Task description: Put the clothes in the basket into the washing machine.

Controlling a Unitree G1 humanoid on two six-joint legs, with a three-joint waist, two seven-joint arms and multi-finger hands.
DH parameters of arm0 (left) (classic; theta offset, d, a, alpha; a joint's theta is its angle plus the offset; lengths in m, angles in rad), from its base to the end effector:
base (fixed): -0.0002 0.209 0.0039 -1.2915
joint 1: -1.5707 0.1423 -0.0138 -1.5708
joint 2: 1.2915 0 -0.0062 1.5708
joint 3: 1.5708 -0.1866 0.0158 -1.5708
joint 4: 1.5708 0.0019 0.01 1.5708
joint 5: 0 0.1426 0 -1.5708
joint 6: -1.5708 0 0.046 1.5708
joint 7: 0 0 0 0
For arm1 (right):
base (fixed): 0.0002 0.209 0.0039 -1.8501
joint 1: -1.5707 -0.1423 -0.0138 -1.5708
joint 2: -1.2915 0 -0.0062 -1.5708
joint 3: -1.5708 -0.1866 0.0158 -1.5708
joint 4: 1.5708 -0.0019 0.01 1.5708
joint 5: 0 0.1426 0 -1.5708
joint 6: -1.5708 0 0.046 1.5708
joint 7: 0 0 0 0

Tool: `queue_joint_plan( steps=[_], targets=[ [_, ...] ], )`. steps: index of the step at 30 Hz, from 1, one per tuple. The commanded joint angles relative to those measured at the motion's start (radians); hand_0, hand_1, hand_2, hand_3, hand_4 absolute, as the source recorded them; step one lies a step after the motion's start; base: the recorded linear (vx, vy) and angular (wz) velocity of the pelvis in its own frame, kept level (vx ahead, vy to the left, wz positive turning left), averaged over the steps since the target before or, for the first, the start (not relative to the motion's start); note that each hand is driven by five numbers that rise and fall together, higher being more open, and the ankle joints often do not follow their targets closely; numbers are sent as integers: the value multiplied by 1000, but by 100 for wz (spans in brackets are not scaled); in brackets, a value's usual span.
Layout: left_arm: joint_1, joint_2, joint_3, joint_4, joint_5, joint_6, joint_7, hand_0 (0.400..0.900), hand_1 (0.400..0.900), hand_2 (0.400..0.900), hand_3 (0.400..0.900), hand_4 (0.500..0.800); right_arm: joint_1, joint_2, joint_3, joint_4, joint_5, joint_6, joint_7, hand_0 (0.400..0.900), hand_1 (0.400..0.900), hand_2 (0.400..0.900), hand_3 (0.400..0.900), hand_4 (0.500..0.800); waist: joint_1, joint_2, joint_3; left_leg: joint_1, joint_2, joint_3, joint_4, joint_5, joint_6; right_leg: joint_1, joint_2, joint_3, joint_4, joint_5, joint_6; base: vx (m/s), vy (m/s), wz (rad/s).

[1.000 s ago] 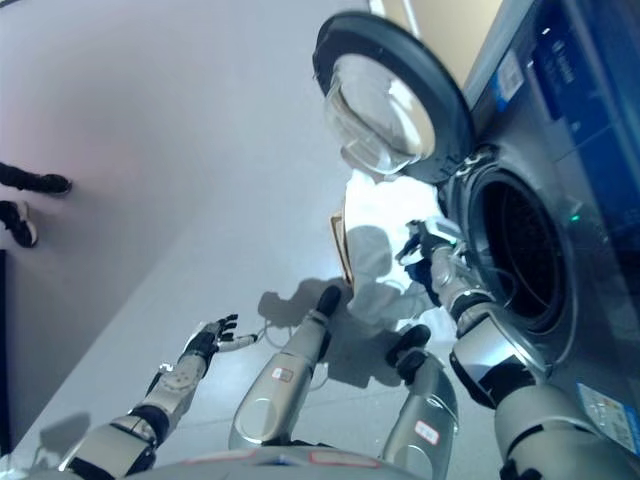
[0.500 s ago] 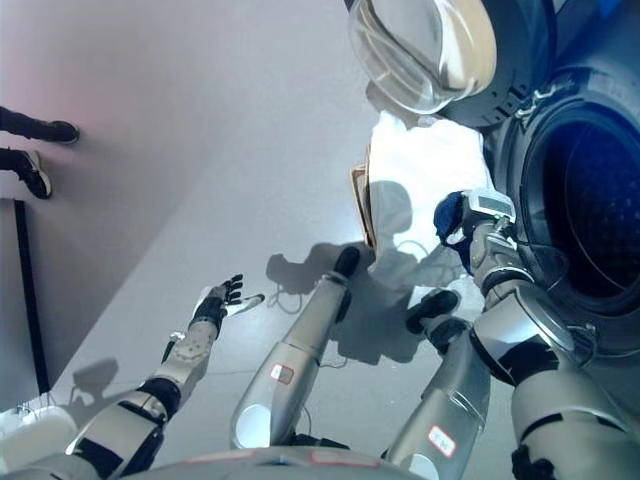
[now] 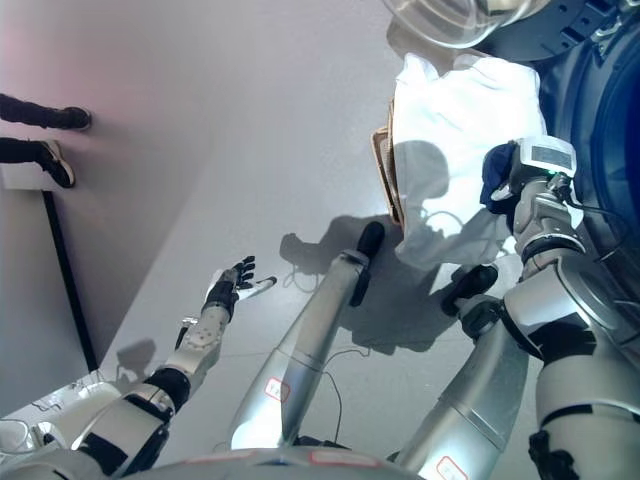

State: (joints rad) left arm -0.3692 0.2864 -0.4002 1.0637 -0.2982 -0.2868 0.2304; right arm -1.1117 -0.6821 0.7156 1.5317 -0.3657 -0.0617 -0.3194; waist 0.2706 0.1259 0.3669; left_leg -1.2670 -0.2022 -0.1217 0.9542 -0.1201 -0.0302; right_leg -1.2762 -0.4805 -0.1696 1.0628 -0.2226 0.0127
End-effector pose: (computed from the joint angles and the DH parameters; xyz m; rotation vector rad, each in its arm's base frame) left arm 0.2301 0.1925 -0.0492 0.2870 0.4288 0.0963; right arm 0.3326 -0.3160 0.1451 -1.4930 0.3032 -0.4008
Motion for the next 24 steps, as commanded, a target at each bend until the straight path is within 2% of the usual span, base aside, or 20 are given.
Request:
queue_joint_plan(
  steps=[1, 2, 3, 4, 5, 8, 14, 19, 24],
  targets=[
    [49, -6, 1, 30, -29, -30, 41, 900, 900, 900, 900, 800, 47, -66, 31, 35, -18, 15, 15, 900, 900, 900, 900, 800, -5, 45, -32, 3, -14, 2, -130, 49, -26, 23, 6, 68, 56, -93, -16, 36, 15, 0],
    [48, -8, -3, 29, -28, -30, 40, 900, 900, 900, 900, 800, 46, -63, 33, 38, -22, 17, 16, 900, 900, 900, 900, 800, -5, 45, -34, 6, -16, 2, -133, 51, -25, 26, 3, 68, 55, -95, -16, 35, -2, 2],
    [49, -11, -5, 30, -27, -30, 39, 900, 900, 900, 900, 800, 43, -60, 32, 39, -22, 18, 15, 627, 627, 627, 627, 636, -4, 46, -35, 12, -18, -1, -138, 53, -24, 29, 0, 69, 51, -95, -15, 28, -20, 5],
    [51, -12, -6, 30, -27, -30, 39, 900, 900, 900, 900, 800, 43, -59, 33, 40, -24, 19, 14, 422, 422, 422, 422, 513, -4, 46, -37, 17, -18, -2, -144, 55, -24, 32, -2, 68, 50, -95, -14, 27, -18, 6],
    [56, -18, -10, 27, -20, -28, 41, 900, 900, 900, 900, 800, 77, -50, 21, 41, -32, 19, 3, 400, 400, 400, 400, 500, -1, 51, -41, 21, -20, -3, -151, 57, -23, 35, -5, 68, 47, -94, -14, 23, -17, 8],
    [59, -13, -17, 17, -10, -31, 47, 900, 900, 900, 900, 800, 67, -56, 14, 45, -35, 27, 9, 400, 400, 400, 400, 500, 11, 60, -52, 34, -22, -8, -173, 65, -23, 48, -12, 60, 36, -95, -10, 16, -33, 11],
    [60, -7, -13, 40, -22, -32, 46, 900, 900, 900, 900, 800, 0, -77, 43, 19, -14, 16, 15, 400, 400, 400, 400, 500, 5, 50, -62, 70, -12, -12, -236, 90, -27, 74, -3, 57, -4, -75, 2, 17, -12, -3],
    [54, -14, -15, 67, -21, -26, 44, 900, 900, 900, 900, 800, -14, -42, 38, 28, -8, 19, 11, 400, 400, 400, 400, 500, 5, 50, -64, 122, -4, -22, -301, 112, -30, 124, 2, 38, -47, -60, 16, 21, -21, -2],
    [63, -16, -23, 84, -15, -29, 44, 900, 900, 900, 900, 800, -16, -9, -52, 16, 104, 8, -19, 400, 400, 400, 400, 500, 3, 51, -63, 218, 16, -31, -392, 143, -34, 233, 22, -5, -119, -40, 35, 40, -40, -6]
  ],
)
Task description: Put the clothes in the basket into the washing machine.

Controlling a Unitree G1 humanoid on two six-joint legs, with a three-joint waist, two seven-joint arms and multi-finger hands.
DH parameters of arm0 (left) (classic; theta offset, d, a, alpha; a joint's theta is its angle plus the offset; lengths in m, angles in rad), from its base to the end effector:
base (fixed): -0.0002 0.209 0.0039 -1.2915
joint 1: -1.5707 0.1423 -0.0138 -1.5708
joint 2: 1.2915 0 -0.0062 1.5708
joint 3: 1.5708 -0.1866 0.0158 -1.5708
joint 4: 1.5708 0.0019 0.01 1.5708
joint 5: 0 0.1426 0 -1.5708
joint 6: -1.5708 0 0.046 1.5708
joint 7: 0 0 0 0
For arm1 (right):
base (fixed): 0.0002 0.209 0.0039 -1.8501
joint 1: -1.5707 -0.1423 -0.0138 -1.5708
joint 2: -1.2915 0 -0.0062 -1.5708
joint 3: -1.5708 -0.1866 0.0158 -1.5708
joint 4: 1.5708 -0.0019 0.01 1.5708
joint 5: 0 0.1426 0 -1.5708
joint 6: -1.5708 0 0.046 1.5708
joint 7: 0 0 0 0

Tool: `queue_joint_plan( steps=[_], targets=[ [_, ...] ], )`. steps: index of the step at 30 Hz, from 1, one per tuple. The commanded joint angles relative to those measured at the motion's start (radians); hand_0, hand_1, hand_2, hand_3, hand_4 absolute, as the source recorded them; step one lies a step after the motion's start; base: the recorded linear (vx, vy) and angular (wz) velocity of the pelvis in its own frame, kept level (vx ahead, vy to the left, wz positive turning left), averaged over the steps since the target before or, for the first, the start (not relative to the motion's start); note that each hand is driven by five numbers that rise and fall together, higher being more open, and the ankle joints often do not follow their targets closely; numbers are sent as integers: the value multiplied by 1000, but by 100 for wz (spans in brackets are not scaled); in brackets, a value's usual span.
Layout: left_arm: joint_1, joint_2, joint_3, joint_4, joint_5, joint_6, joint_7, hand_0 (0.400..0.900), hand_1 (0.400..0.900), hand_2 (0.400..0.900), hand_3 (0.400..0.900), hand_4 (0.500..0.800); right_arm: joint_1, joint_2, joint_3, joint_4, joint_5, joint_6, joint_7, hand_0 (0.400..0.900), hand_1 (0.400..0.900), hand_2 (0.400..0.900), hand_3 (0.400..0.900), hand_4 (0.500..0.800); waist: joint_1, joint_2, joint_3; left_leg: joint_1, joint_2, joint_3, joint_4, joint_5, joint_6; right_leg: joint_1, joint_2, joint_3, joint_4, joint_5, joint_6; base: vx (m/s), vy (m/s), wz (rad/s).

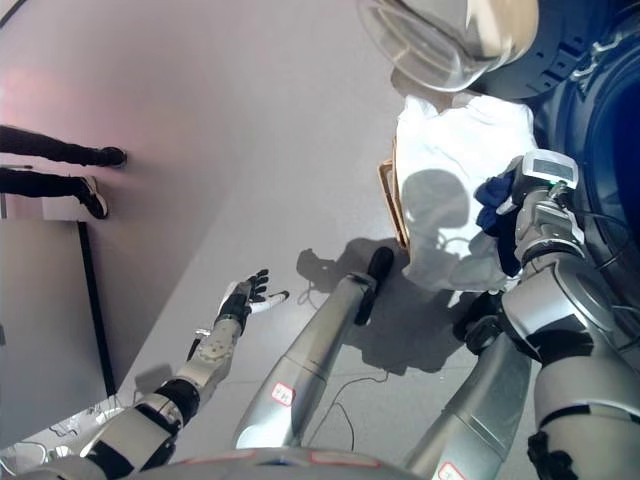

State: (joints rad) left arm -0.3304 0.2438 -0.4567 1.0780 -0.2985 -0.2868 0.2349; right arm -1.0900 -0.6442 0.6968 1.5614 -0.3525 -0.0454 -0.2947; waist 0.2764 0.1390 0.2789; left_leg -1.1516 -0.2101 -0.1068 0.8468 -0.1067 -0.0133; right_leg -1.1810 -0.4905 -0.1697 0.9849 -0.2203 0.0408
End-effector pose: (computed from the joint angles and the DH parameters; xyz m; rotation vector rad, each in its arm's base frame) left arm 0.2141 0.1764 -0.0639 0.2873 0.4881 0.0399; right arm 0.3304 -0.3108 0.1304 -1.4544 0.3714 -0.3686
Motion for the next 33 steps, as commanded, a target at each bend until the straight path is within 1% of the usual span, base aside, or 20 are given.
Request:
queue_joint_plan(
  steps=[1, 5, 6, 7, 9, 10, 11, 12, 14, 15, 16, 19, 21, 23, 24, 25, 27, 31, 32, 33],
  targets=[
    [27, 27, 33, 70, -17, -31, 41, 900, 900, 900, 900, 800, -35, -41, -78, -18, 159, -18, -51, 400, 400, 400, 400, 500, -4, 39, 24, 131, 28, -48, -312, 138, -52, 168, 38, -16, -65, -33, 13, 59, -29, -10],
    [51, 33, 28, 73, -17, -36, 45, 900, 900, 900, 900, 800, -27, -10, -259, -36, 433, -60, -86, 400, 400, 400, 400, 500, -16, 51, 26, 234, 54, -47, -418, 169, -58, 278, 68, -55, -172, 6, 34, 62, -8, -17],
    [63, 36, 35, 70, -20, -40, 47, 900, 900, 900, 900, 800, -15, -13, -317, -58, 543, -88, -97, 400, 400, 400, 400, 500, -23, 53, 27, 260, 65, -42, -445, 177, -60, 303, 82, -57, -202, 15, 38, 62, 47, -42],
    [85, 34, 57, 68, -26, -45, 50, 900, 900, 900, 900, 800, 79, -2, -382, -115, 629, -127, -99, 400, 400, 400, 400, 500, -47, 51, 34, 291, 79, -33, -476, 185, -63, 331, 97, -54, -243, 30, 42, 60, 46, -47],
    [102, 30, 55, 82, -25, -52, 50, 900, 900, 900, 900, 800, 166, 49, -500, -162, 784, -181, -108, 400, 400, 400, 400, 500, -66, 62, 41, 338, 88, -34, -516, 197, -70, 384, 116, -60, -305, 44, 46, 66, 37, -37],
    [112, 33, 56, 88, -24, -53, 51, 900, 900, 900, 900, 800, 167, 53, -540, -158, 867, -203, -99, 400, 400, 400, 400, 500, -69, 69, 38, 365, 97, -32, -547, 206, -75, 412, 125, -65, -341, 51, 49, 63, 21, -19],
    [123, 36, 57, 87, -22, -52, 50, 900, 900, 900, 900, 800, 164, 51, -555, -152, 888, -208, -100, 400, 400, 400, 400, 500, -70, 78, 35, 384, 101, -35, -568, 211, -78, 431, 128, -68, -367, 55, 49, 59, 12, -12],
    [134, 37, 57, 85, -16, -54, 50, 900, 900, 900, 900, 800, 185, 72, -614, -172, 991, -230, -82, 400, 400, 400, 400, 500, -76, 86, 32, 406, 105, -32, -589, 217, -80, 453, 132, -68, -391, 61, 52, 59, 37, -13],
    [151, 34, 59, 82, -11, -56, 49, 900, 900, 900, 900, 800, 211, 86, -677, -181, 1079, -258, -81, 400, 400, 400, 400, 500, -81, 104, 25, 448, 112, -29, -629, 227, -84, 489, 140, -66, -433, 68, 58, 67, 58, -20],
    [159, 30, 62, 82, -15, -59, 48, 900, 900, 900, 900, 800, 227, 109, -712, -206, 1149, -290, -79, 400, 400, 400, 400, 500, -87, 111, 21, 470, 116, -24, -650, 231, -86, 507, 145, -59, -459, 75, 60, 68, 67, -25],
    [167, 27, 60, 82, -12, -59, 47, 900, 900, 900, 900, 800, 234, 111, -731, -211, 1170, -294, -75, 400, 400, 400, 400, 500, -91, 118, 19, 487, 118, -21, -663, 233, -86, 520, 147, -57, -475, 81, 61, 71, 67, -26],
    [198, 8, 57, 85, -11, -62, 41, 900, 900, 900, 900, 800, 274, 148, -826, -278, 1304, -361, -67, 400, 400, 400, 400, 500, -101, 147, 8, 530, 126, -11, -691, 237, -84, 563, 153, -47, -514, 88, 65, 57, 49, -17],
    [214, -1, 55, 82, -15, -61, 29, 900, 900, 900, 900, 800, 283, 161, -878, -300, 1374, -391, -48, 400, 400, 400, 400, 500, -103, 162, -4, 549, 129, -8, -700, 240, -83, 585, 159, -45, -538, 92, 66, 41, 42, -15],
    [224, -8, 44, 69, -21, -62, 13, 900, 900, 900, 900, 800, 268, 142, -914, -300, 1436, -416, -28, 400, 400, 400, 400, 500, -95, 180, -14, 563, 131, -9, -706, 241, -82, 602, 158, -44, -554, 95, 68, -26, 39, -8],
    [229, -10, 43, 64, -26, -63, 8, 900, 900, 900, 900, 800, 251, 139, -931, -314, 1467, -434, -29, 400, 400, 400, 400, 500, -93, 193, -11, 557, 134, -6, -707, 262, -79, 595, 158, -53, -558, 119, 63, -90, 36, -5],
    [232, -13, 33, 58, -27, -63, 2, 900, 900, 900, 900, 800, 232, 129, -958, -336, 1500, -459, -34, 400, 400, 400, 400, 500, -90, 202, -16, 561, 138, -7, -714, 265, -78, 597, 160, -55, -565, 123, 65, -93, 38, -4],
    [237, -16, 24, 51, -31, -63, -9, 900, 900, 900, 900, 800, 216, 109, -978, -332, 1510, -480, -41, 400, 400, 400, 400, 500, -81, 217, -27, 566, 140, -11, -724, 270, -80, 603, 161, -57, -575, 126, 67, 7, -4, 2],
    [253, -20, 5, 33, -21, -65, -20, 900, 900, 900, 900, 800, 168, 15, -1010, -368, 1491, -522, -84, 400, 400, 400, 400, 500, -63, 243, -54, 582, 141, -20, -744, 277, -85, 613, 155, -68, -573, 119, 73, 53, -18, 11],
    [254, -20, 5, 33, -18, -64, -21, 900, 900, 900, 900, 800, 156, -9, -1008, -364, 1482, -526, -92, 400, 400, 400, 400, 500, -61, 240, -64, 595, 139, -25, -748, 258, -88, 624, 154, -59, -569, 91, 79, 138, -40, 14],
    [259, -18, 4, 31, -14, -64, -20, 900, 900, 900, 900, 800, 136, -34, -1001, -369, 1475, -525, -96, 400, 400, 400, 400, 500, -55, 243, -69, 601, 138, -25, -748, 257, -89, 627, 150, -59, -562, 87, 81, 39, -6, 7]
  ],
)
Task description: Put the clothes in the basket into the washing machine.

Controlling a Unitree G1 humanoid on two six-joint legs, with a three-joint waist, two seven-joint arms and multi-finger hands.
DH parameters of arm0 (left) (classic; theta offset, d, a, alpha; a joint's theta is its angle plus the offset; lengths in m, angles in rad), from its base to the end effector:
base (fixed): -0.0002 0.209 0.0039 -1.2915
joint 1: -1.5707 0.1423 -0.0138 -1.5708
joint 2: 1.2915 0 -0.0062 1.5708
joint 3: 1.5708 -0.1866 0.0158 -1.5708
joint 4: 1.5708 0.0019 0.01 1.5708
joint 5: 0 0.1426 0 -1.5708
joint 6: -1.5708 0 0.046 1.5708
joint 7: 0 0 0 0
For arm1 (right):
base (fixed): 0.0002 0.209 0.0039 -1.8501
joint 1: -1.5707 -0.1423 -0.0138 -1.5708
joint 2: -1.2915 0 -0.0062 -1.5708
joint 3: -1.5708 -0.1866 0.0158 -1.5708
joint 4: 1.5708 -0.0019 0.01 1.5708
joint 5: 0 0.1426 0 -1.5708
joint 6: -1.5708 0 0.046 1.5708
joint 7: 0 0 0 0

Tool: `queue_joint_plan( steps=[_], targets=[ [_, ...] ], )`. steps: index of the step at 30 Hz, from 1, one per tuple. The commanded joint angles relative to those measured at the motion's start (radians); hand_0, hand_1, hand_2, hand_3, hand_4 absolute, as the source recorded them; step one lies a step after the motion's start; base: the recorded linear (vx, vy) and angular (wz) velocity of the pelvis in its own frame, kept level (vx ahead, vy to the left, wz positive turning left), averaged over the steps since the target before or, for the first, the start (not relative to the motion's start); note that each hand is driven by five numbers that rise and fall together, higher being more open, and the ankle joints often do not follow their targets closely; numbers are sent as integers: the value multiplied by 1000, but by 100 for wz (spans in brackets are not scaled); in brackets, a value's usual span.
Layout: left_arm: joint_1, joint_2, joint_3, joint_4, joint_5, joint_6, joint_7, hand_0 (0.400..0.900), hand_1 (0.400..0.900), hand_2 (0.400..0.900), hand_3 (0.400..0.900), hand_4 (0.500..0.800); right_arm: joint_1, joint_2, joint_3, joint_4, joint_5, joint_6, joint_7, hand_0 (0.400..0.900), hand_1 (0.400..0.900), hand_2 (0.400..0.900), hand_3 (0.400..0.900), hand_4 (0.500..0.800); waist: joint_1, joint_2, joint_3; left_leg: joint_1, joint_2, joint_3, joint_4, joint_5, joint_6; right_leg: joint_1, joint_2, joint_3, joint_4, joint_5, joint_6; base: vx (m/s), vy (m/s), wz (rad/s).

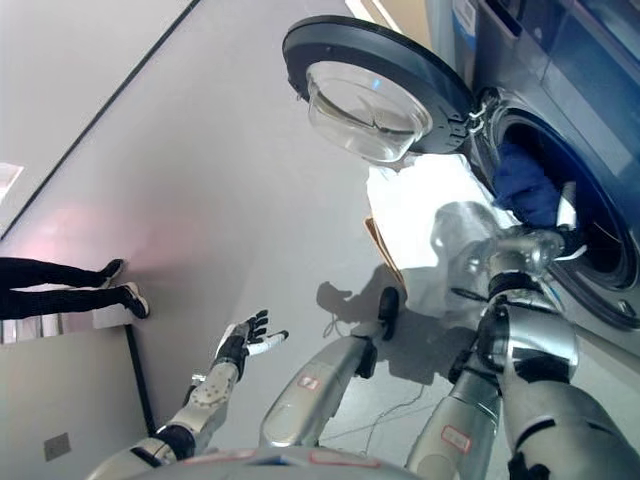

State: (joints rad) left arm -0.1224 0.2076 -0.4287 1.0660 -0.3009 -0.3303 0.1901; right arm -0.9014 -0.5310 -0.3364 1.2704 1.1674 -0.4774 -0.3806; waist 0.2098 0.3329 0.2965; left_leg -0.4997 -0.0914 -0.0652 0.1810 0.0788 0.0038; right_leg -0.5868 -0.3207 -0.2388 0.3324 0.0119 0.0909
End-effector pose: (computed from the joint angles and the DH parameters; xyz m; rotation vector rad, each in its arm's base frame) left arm 0.1491 0.1751 -0.0974 0.2032 0.6454 0.0297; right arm 0.3161 -0.3169 0.1193 1.0004 -0.2598 -1.1064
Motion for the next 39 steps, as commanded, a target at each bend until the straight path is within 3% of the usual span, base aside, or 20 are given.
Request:
queue_joint_plan(
  steps=[1, 8, 15, 16, 24, 28, 35, 39],
  targets=[
    [52, 20, -25, 42, -10, -19, 23, 900, 900, 900, 900, 800, -69, -171, 44, -72, -52, -86, -14, 400, 400, 400, 400, 500, 18, 57, -83, -57, 21, -65, -81, 91, -104, 27, -21, -1, 92, -122, 27, 35, 0, 5],
    [46, 24, -34, 33, -14, -18, 18, 900, 900, 900, 900, 800, -159, -241, 123, -42, -74, -57, -7, 400, 400, 400, 400, 500, 28, 53, -97, -34, 27, -72, -98, 75, -113, 39, -18, 6, 102, -154, 33, 46, -31, 6],
    [44, 23, -31, 22, -11, -20, 19, 900, 900, 900, 900, 800, -153, -247, 127, -31, -84, -49, -1, 400, 400, 400, 400, 500, 30, 54, -97, -22, 23, -84, -104, 74, -113, 55, -24, -9, 109, -163, 32, 26, -19, 9],
    [44, 24, -31, 21, -10, -20, 19, 900, 900, 900, 900, 800, -153, -247, 128, -22, -80, -43, 5, 900, 900, 900, 900, 800, 30, 53, -97, -22, 21, -84, -103, 73, -112, 55, -26, -11, 111, -164, 33, 16, 11, 5],
    [40, 25, -20, 27, -16, -14, 16, 900, 900, 900, 900, 800, -151, -222, 154, 53, -44, 17, 67, 900, 900, 900, 900, 800, 25, 40, -91, -16, 23, -78, -103, 69, -110, 59, -26, -9, 116, -161, 31, -1, 4, -1],
    [38, 24, -11, 39, -14, -5, 9, 900, 900, 900, 900, 800, -120, -188, 194, 123, -99, 85, 93, 900, 900, 900, 900, 800, 21, 21, -81, -12, 28, -77, -94, 65, -108, 73, -19, -10, 110, -155, 28, -29, -1, -6],
    [38, 33, 23, 42, -20, 3, -20, 900, 900, 900, 900, 800, 22, -63, 285, 198, -275, 204, 158, 900, 900, 900, 900, 800, 6, -37, -50, 2, 48, -77, -68, 72, -100, 119, 8, -32, 82, -114, 13, -34, -22, -5],
    [34, 40, 47, 53, -16, 12, -36, 900, 900, 900, 900, 800, 125, 14, 285, 195, -300, 220, 180, 900, 900, 900, 900, 800, -4, -79, -43, 22, 63, -84, -63, 66, -99, 160, 28, -48, 60, -108, 8, 8, -62, 2]
  ],
)
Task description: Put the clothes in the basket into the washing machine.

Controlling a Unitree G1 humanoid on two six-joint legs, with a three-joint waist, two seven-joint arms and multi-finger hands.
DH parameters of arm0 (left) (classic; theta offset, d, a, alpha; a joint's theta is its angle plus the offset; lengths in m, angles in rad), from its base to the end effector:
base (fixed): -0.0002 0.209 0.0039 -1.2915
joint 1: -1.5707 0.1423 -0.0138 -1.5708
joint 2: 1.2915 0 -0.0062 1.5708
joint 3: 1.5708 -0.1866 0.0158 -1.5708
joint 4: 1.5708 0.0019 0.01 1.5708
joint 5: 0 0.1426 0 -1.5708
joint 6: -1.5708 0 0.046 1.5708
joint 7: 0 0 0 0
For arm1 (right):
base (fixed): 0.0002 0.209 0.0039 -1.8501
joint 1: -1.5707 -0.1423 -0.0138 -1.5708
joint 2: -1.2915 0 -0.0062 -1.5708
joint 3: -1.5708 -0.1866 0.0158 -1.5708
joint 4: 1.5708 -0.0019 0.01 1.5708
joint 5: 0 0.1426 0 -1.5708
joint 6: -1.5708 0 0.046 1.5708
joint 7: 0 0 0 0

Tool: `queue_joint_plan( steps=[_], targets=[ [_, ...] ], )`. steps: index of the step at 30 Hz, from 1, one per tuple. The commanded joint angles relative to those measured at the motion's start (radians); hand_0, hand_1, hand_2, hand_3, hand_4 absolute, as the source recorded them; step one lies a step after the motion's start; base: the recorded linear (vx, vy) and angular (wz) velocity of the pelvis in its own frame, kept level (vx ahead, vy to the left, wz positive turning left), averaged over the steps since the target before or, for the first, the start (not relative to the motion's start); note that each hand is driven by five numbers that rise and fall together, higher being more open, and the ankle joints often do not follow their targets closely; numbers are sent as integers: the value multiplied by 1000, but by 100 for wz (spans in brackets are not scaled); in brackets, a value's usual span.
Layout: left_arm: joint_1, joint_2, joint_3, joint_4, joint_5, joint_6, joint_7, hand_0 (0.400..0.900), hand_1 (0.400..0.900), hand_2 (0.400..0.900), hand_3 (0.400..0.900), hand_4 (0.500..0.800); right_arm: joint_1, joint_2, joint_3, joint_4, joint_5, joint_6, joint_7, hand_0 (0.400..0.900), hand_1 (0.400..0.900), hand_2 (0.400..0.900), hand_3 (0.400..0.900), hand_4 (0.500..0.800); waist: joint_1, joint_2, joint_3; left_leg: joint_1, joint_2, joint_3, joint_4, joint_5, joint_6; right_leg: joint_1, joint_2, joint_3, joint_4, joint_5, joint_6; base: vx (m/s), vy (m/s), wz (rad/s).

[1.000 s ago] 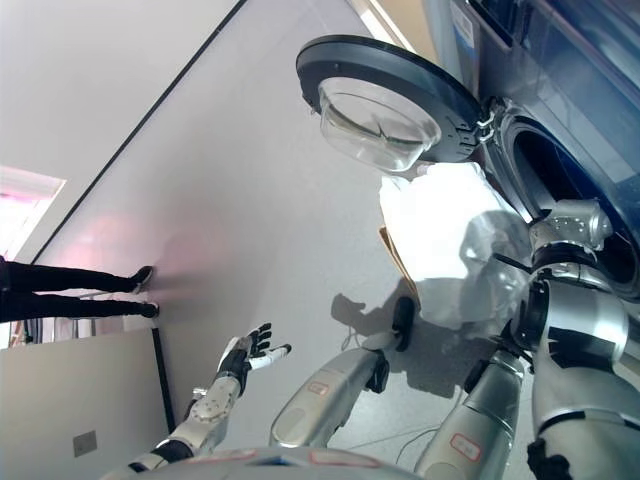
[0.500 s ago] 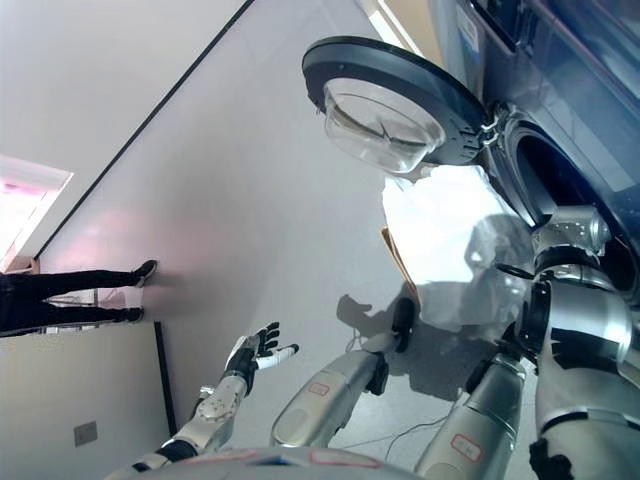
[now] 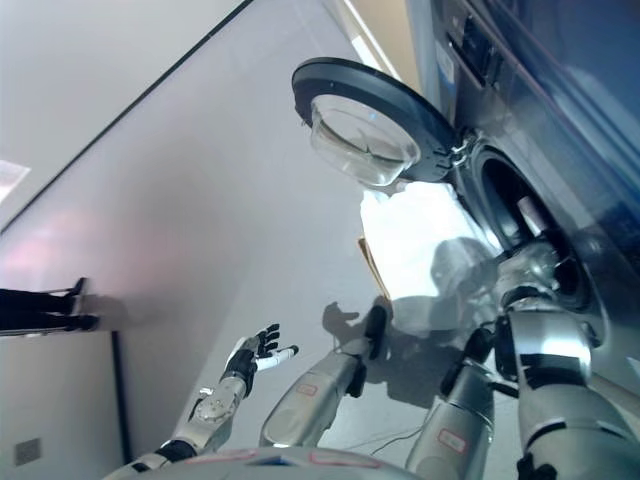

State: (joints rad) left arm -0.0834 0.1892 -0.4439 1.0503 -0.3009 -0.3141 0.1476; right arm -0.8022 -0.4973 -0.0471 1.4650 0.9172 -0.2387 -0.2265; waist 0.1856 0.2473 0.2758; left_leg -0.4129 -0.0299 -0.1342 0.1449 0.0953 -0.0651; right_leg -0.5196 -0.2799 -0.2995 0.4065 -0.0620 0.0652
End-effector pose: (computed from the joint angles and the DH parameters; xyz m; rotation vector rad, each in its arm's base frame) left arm 0.1366 0.1675 -0.1027 0.1727 0.6914 -0.0299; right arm 0.2950 -0.2969 0.0472 0.4689 0.2536 -0.8393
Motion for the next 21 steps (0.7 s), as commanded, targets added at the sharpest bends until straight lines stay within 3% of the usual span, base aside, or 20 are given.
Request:
queue_joint_plan(
  steps=[1, 7, 14, 18, 21],
  targets=[
    [-6, 63, 72, 78, -11, -1, 2, 900, 900, 900, 900, 800, 47, -2, 10, 10, -77, -9, 39, 900, 900, 900, 900, 800, 16, -6, -23, -58, 5, -18, -28, 48, -31, 104, -7, 9, -21, -34, 31, 18, -51, 3],
    [-2, 71, 126, 110, 1, 10, -22, 900, 900, 900, 900, 800, 240, 99, 66, -8, -207, 12, 75, 900, 900, 900, 900, 800, -8, -99, -41, 9, 33, -29, -35, 40, -34, 198, 31, -9, -67, -32, 21, 57, -55, 0],
    [20, 79, 202, 187, 51, 36, -44, 900, 900, 900, 900, 800, 487, 204, 308, -87, -672, 41, 69, 900, 900, 900, 900, 800, -60, -212, -107, 118, 82, -21, -85, 38, -46, 321, 101, -14, -172, -10, 18, 55, -54, -14],
    [34, 74, 224, 241, 115, 56, -69, 900, 900, 900, 900, 800, 609, 226, 411, -105, -907, 65, 70, 900, 900, 900, 900, 800, -85, -246, -155, 181, 97, -13, -107, 31, -49, 384, 126, -15, -212, -7, 18, 69, -30, -12],
    [43, 61, 230, 260, 154, 60, -73, 900, 900, 900, 900, 800, 693, 243, 418, -110, -968, 75, 75, 900, 900, 900, 900, 800, -110, -264, -194, 218, 108, -1, -130, 30, -54, 421, 140, -11, -250, 3, 20, 45, -16, -10]
  ],
)
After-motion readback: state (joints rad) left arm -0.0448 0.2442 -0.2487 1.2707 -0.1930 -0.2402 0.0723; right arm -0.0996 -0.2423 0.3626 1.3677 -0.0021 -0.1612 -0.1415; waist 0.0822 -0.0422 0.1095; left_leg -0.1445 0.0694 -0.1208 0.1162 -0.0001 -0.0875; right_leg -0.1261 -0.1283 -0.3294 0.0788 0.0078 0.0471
